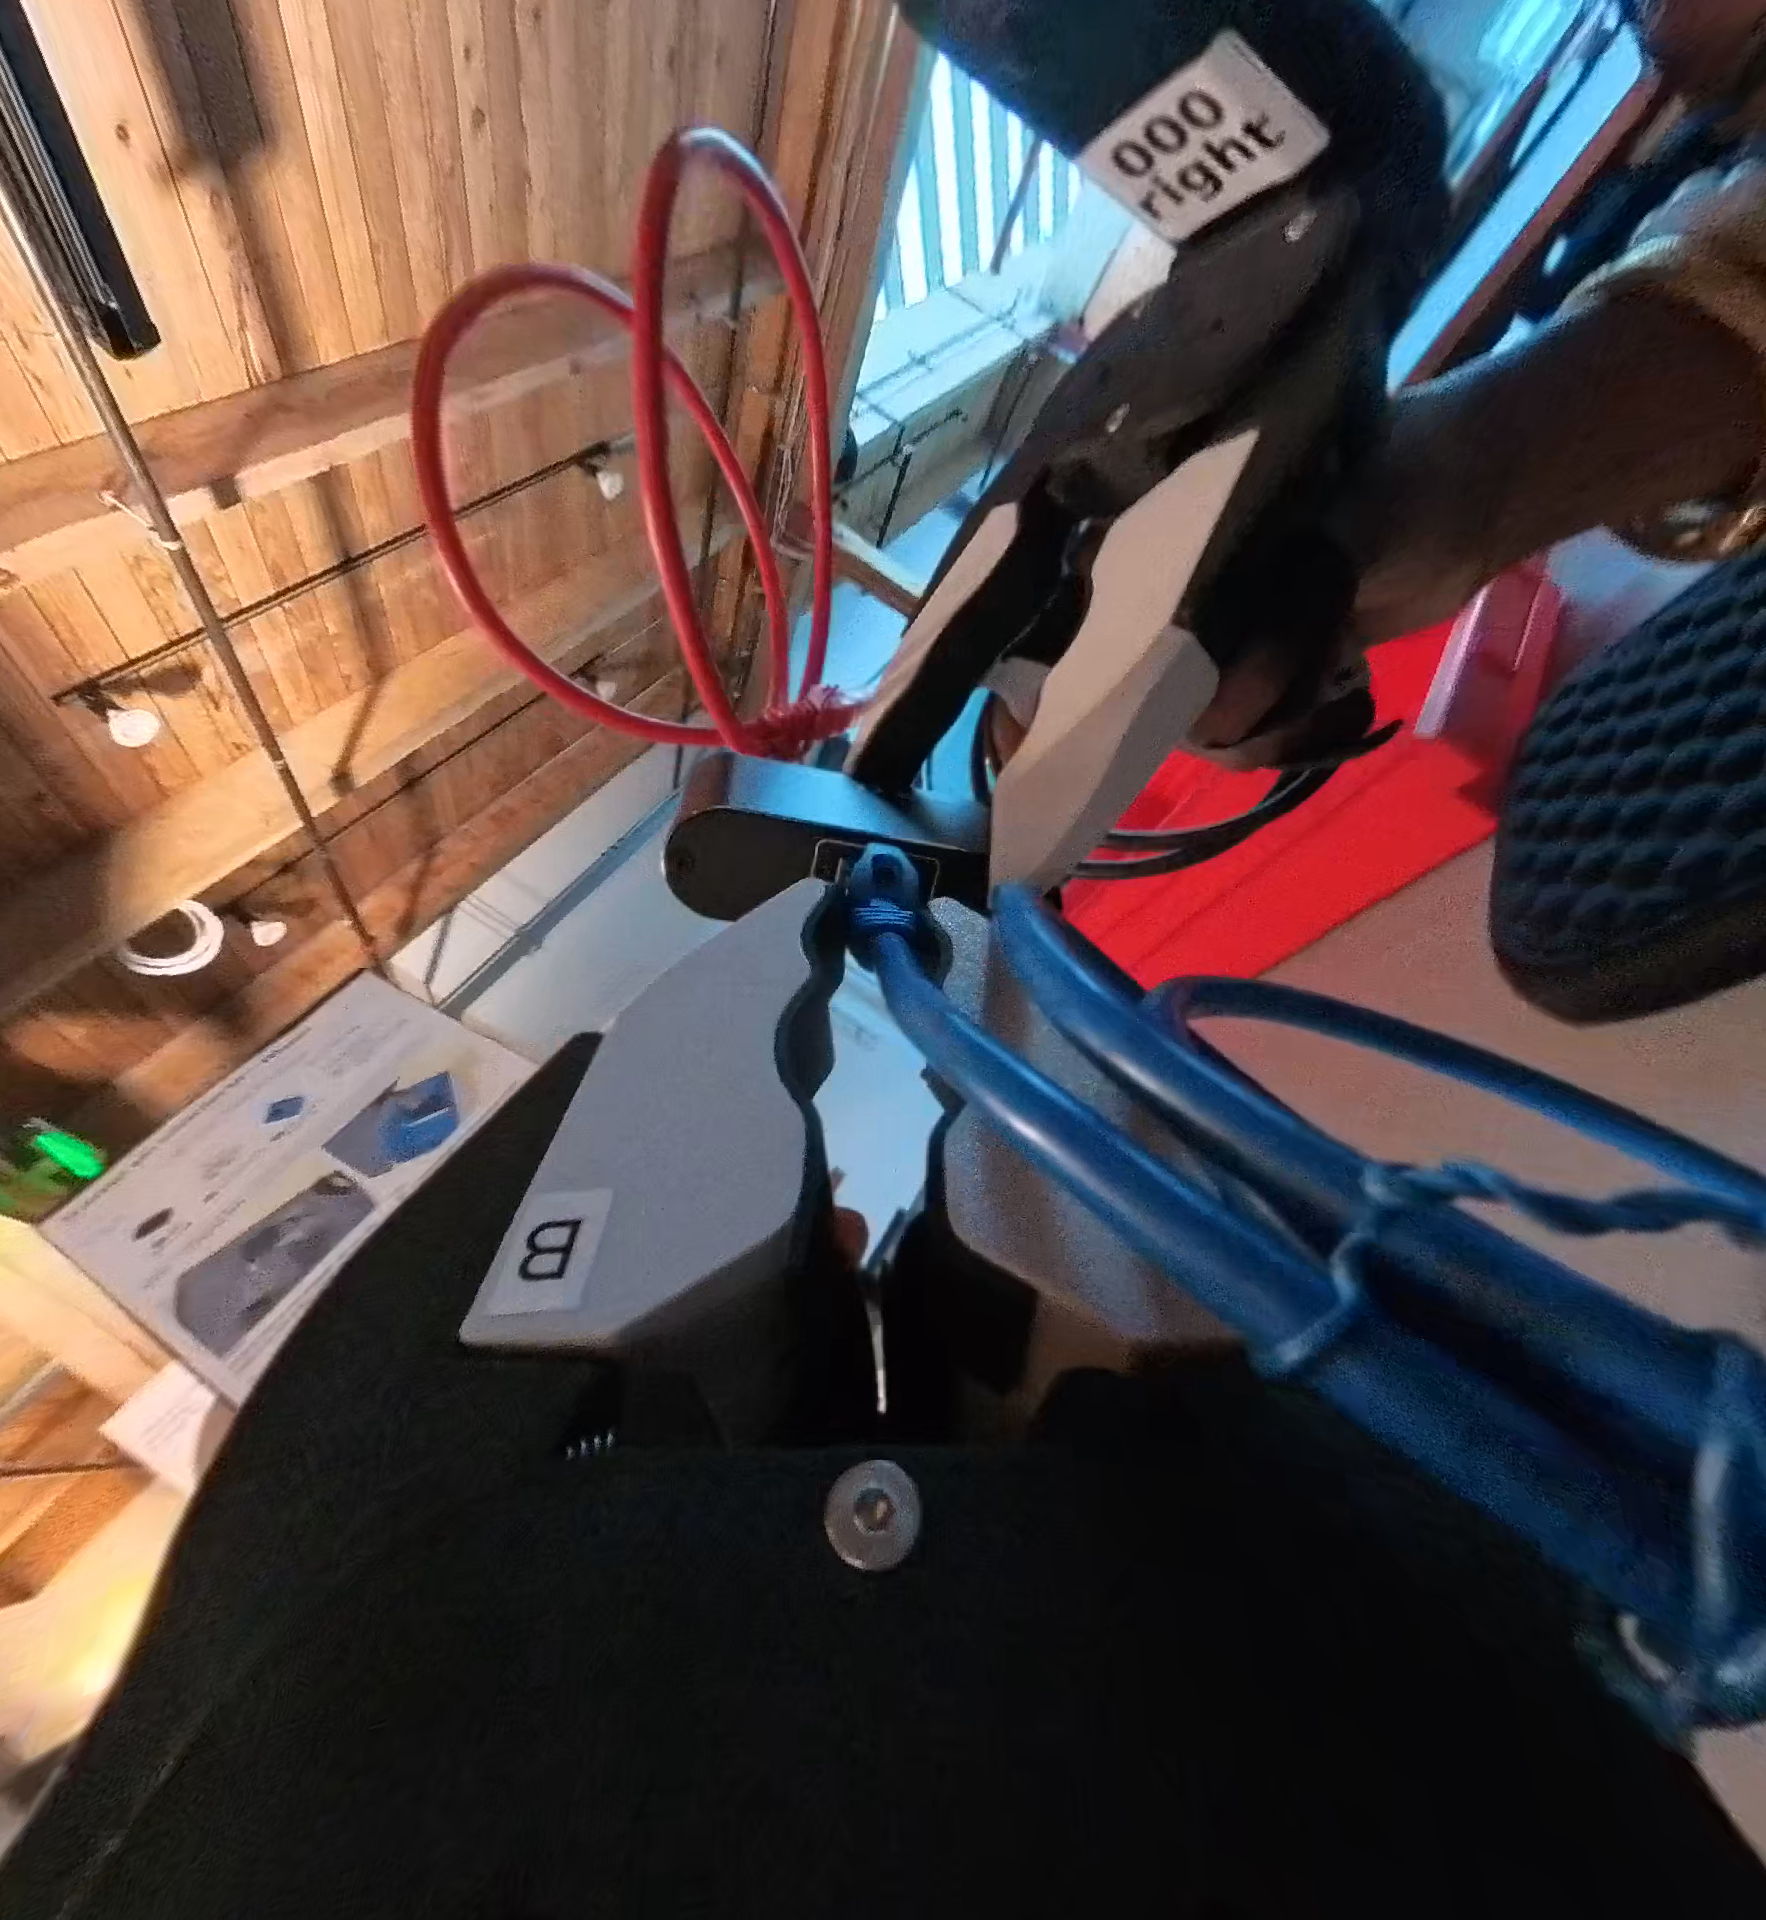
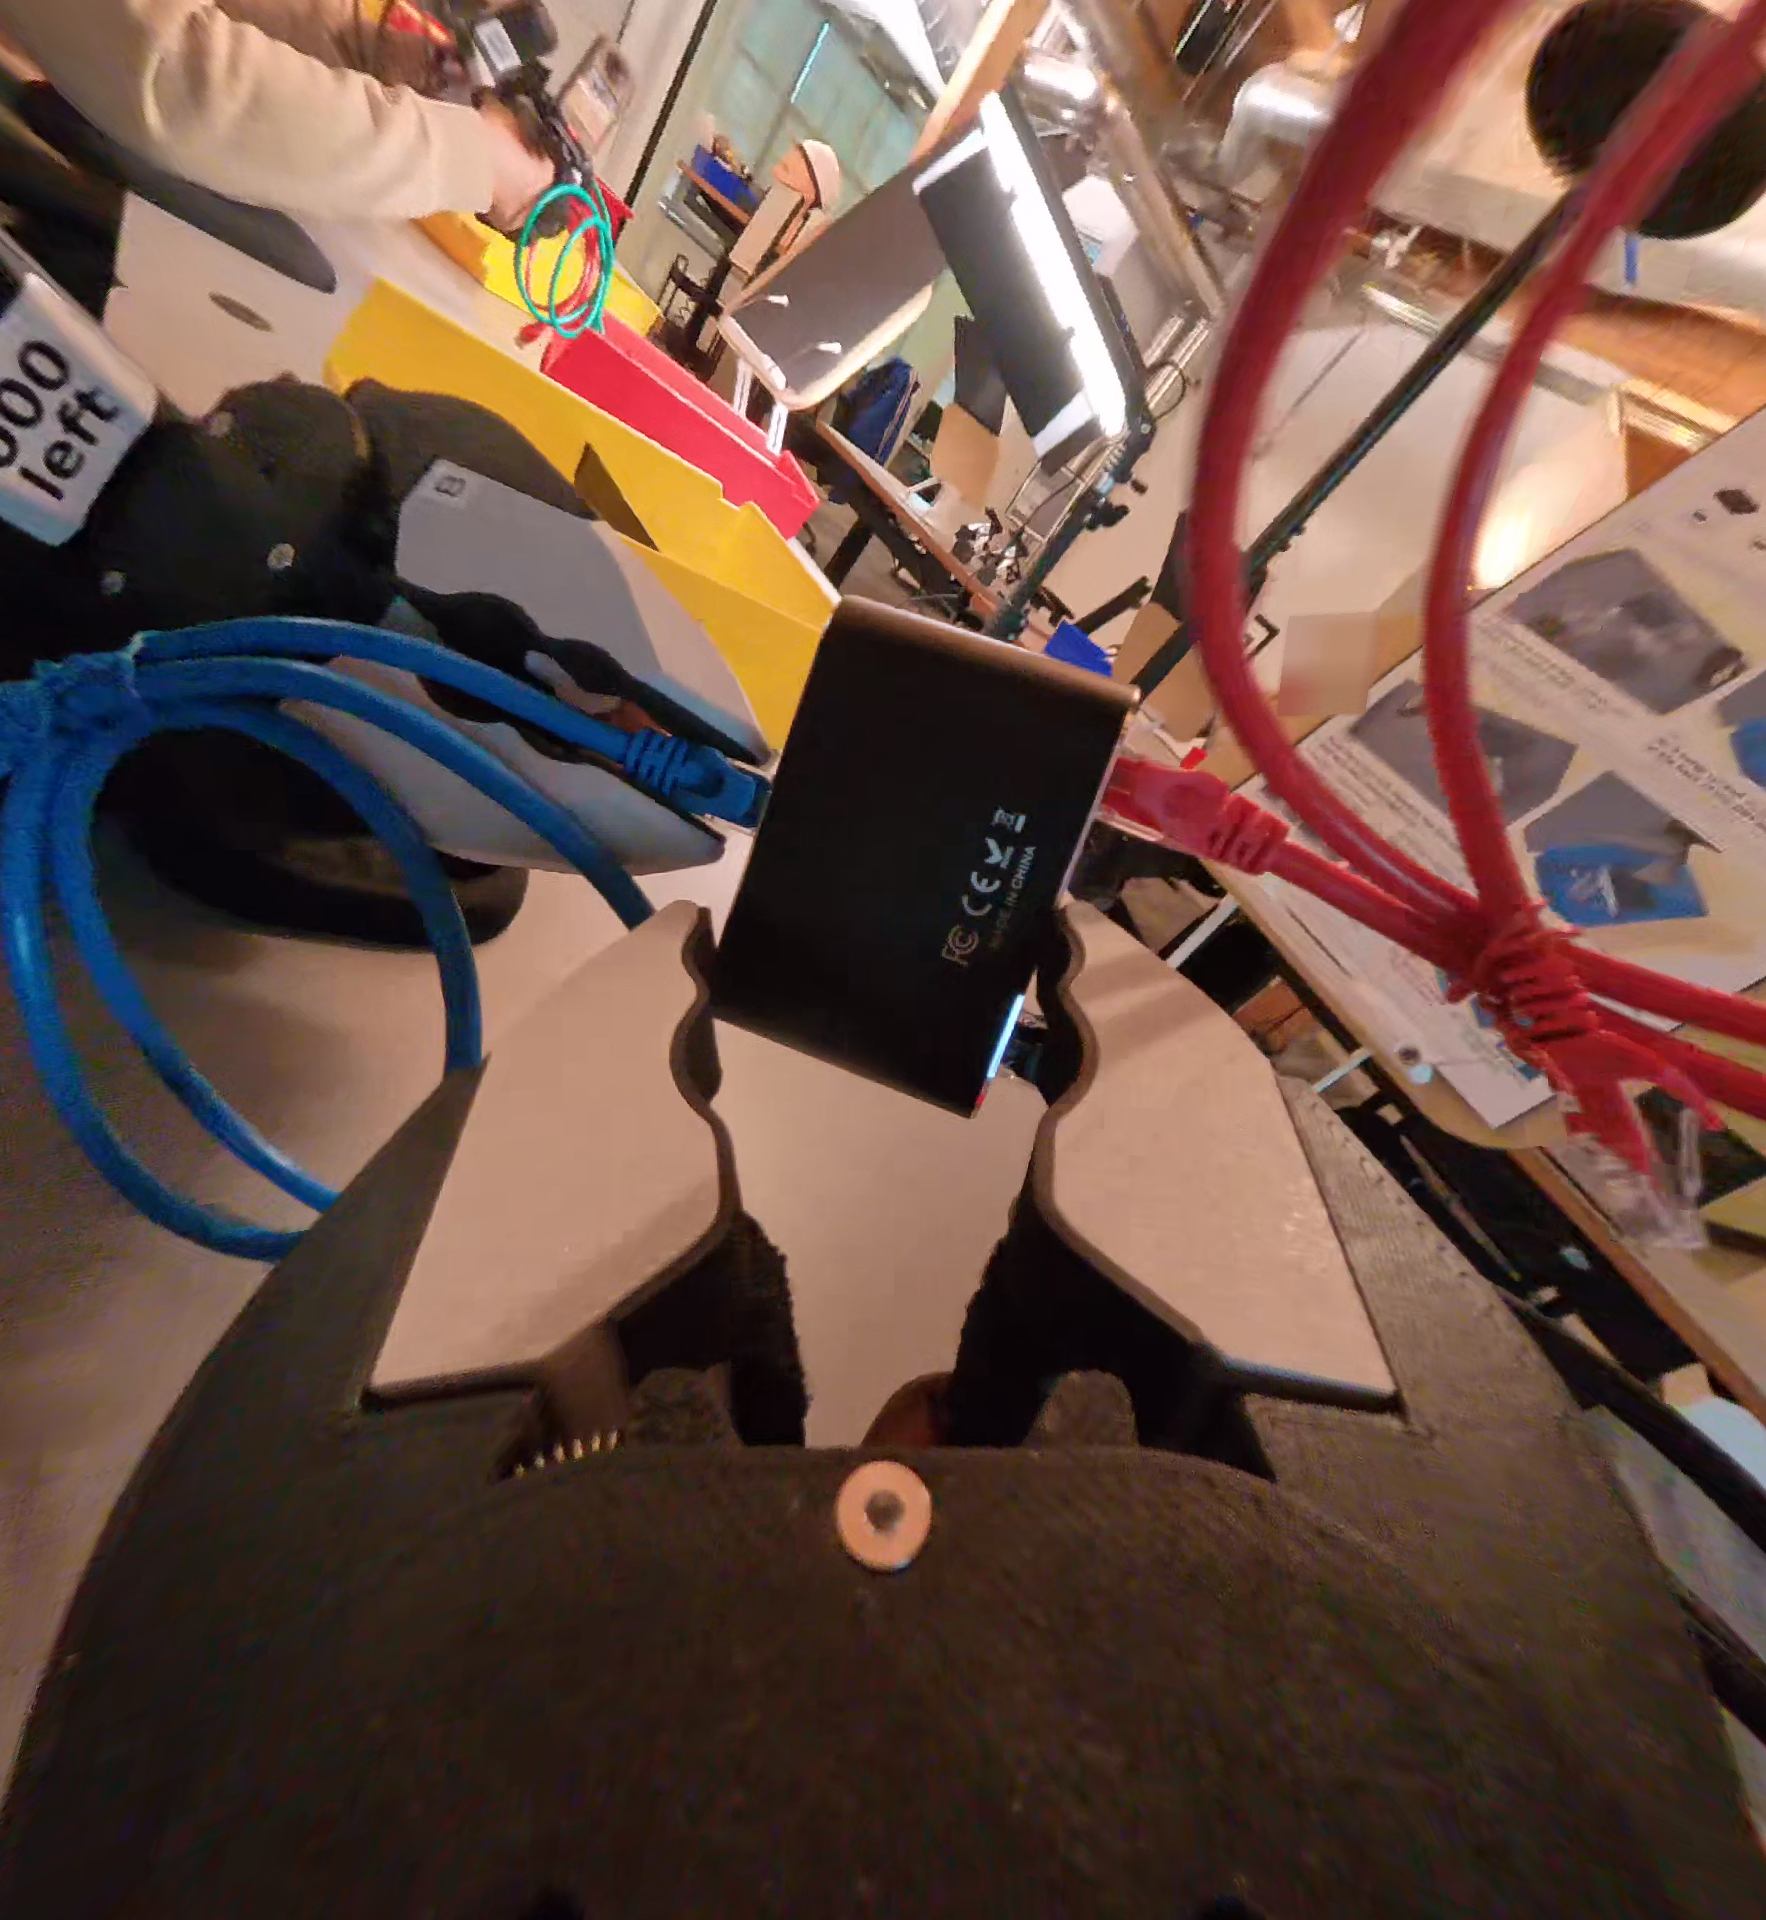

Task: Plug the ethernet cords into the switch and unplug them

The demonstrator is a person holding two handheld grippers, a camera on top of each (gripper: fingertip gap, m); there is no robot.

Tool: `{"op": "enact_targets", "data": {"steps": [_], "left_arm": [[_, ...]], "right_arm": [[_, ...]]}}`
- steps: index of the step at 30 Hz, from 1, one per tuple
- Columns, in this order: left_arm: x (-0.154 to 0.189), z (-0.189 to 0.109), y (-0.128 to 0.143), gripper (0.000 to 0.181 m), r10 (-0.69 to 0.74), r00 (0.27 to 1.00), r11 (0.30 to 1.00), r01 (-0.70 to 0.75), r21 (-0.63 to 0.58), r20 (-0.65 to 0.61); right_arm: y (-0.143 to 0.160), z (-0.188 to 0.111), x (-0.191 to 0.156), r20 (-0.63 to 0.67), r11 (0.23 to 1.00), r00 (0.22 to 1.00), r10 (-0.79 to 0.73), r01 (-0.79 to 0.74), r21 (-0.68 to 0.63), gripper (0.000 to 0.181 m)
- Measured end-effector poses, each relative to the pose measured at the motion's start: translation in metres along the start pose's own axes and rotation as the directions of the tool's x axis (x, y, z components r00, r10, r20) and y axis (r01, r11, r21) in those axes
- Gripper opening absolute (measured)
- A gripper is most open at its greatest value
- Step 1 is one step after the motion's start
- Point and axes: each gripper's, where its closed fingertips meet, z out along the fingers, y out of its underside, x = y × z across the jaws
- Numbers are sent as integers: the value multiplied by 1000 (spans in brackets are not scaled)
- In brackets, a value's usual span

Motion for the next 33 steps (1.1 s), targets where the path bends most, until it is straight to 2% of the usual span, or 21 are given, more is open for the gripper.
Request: {"op": "enact_targets", "data": {"steps": [5,9,12,13,18,22,27,30,33], "left_arm": [[1,2,4,13,20,1000,1000,-20,-23,1],[-5,2,4,13,10,999,1000,-10,-9,38],[-7,1,0,21,-44,998,999,43,29,45],[-7,0,1,29,-67,997,997,66,35,40],[-16,-1,2,30,-178,983,983,174,61,54],[-19,-1,9,30,-188,980,982,186,30,63],[-22,0,15,30,-184,979,983,185,0,90],[-24,1,22,30,-185,977,981,189,-32,106],[-24,1,22,30,-184,977,982,188,-30,104]], "right_arm": [[3,1,3,-38,998,999,-29,27,-50,60],[1,5,8,-127,996,988,-84,78,-54,59],[-8,2,14,-189,995,977,-95,91,-28,60],[-11,-2,19,-213,995,972,-97,95,-16,59],[-23,-24,46,-292,997,954,-73,80,11,58],[-30,-50,75,-364,998,931,-23,43,46,58],[-31,-102,125,-501,999,865,11,9,37,58],[-22,-138,154,-603,1000,797,-26,16,-22,58],[-6,-175,180,-698,987,704,-135,34,-157,58]]}}
